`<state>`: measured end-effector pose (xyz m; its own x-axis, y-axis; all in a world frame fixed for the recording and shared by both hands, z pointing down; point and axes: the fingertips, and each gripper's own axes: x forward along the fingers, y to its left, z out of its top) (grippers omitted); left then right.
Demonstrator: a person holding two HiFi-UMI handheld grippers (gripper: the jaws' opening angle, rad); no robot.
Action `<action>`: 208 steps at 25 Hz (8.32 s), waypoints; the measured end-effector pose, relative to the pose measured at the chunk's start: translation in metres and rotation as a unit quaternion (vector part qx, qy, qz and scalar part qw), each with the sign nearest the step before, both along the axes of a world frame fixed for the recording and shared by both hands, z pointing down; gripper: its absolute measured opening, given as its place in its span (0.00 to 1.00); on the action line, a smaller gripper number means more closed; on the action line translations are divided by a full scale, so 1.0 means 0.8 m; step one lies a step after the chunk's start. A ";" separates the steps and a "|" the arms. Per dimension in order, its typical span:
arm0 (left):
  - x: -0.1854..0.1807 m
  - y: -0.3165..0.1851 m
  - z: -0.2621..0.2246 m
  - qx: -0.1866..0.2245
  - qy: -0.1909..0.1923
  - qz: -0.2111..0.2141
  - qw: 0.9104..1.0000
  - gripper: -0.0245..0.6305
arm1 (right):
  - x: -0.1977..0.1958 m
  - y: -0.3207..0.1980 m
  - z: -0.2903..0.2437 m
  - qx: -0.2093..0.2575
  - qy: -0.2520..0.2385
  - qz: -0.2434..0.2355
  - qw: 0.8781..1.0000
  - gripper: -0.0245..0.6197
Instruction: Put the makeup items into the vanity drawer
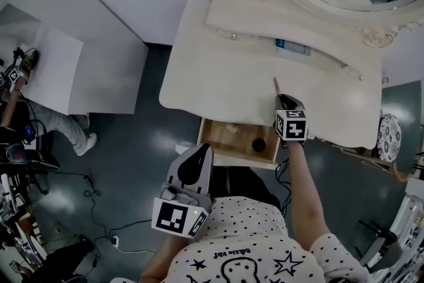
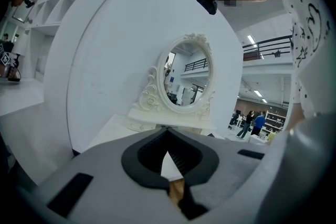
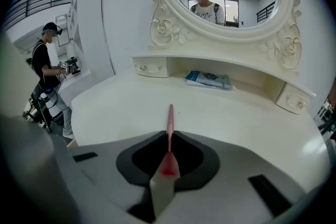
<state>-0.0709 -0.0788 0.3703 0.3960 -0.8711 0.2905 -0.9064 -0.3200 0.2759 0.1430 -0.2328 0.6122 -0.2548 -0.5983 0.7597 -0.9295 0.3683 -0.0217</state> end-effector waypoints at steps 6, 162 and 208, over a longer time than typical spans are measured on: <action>-0.005 0.000 -0.002 0.005 0.000 -0.001 1.000 0.03 | -0.001 0.003 -0.019 0.017 -0.006 -0.004 1.000 0.11; 0.001 0.045 -0.035 0.060 0.016 0.030 0.998 0.03 | -0.065 0.192 -0.186 0.161 -0.090 -0.097 0.978 0.05; 0.012 0.132 -0.085 0.151 -0.028 -0.027 0.988 0.03 | 0.036 0.343 -0.304 0.268 -0.149 -0.037 0.951 0.05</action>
<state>-0.0616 0.0264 0.3021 0.3370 -0.9409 0.0353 -0.9356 -0.3304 0.1242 0.1721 0.0415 0.3692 -0.4680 -0.8510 0.2385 -0.8823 0.4655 -0.0704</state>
